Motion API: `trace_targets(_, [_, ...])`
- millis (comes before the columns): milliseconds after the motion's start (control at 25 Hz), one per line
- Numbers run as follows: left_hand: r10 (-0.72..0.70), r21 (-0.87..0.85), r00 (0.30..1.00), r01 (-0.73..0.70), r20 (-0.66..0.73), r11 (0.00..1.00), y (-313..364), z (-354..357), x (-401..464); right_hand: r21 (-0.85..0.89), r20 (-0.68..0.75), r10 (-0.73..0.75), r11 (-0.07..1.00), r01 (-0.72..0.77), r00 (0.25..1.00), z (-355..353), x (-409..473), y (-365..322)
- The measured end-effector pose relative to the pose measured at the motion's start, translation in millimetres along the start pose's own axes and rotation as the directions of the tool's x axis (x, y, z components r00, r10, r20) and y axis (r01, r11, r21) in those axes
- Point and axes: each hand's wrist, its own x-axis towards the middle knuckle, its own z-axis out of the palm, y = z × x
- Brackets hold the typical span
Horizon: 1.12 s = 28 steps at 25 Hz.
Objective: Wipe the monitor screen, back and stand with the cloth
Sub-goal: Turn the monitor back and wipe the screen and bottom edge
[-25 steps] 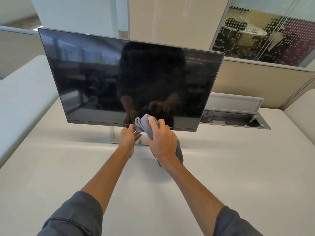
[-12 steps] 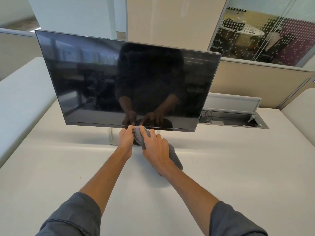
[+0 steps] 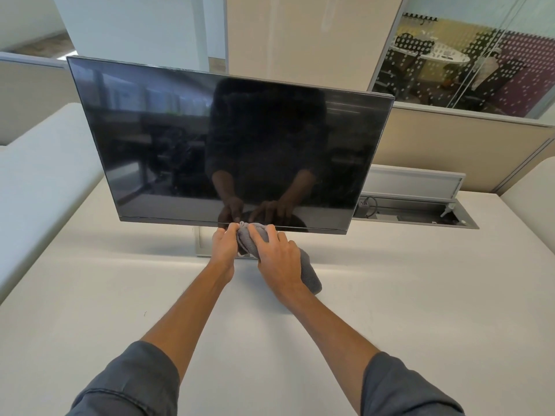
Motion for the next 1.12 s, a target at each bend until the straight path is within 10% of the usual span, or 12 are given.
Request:
trace_targets(360, [0.011, 0.014, 1.000, -0.011, -0.006, 1.000, 1, 1, -2, 0.018, 0.261, 0.038, 0.999, -0.044, 0.965, -9, 3, -10])
trace_targets(680, [0.016, -0.012, 1.000, -0.016, 0.020, 1.000, -3, -1, 1, 0.030, -0.107, -0.004, 1.000, 0.007, 0.994, -3, 5, 7])
trace_targets(920, [0.005, -0.036, 1.000, -0.005, -0.001, 0.999, -2, 0, -1, -0.011, 0.253, 0.014, 1.000, -0.012, 0.967, 13, -4, 14])
trace_targets(1120, [0.009, -0.018, 1.000, -0.009, 0.003, 1.000, -3, 0, 2, 0.120, -0.181, 0.031, 0.993, -0.009, 0.983, -4, -7, 12])
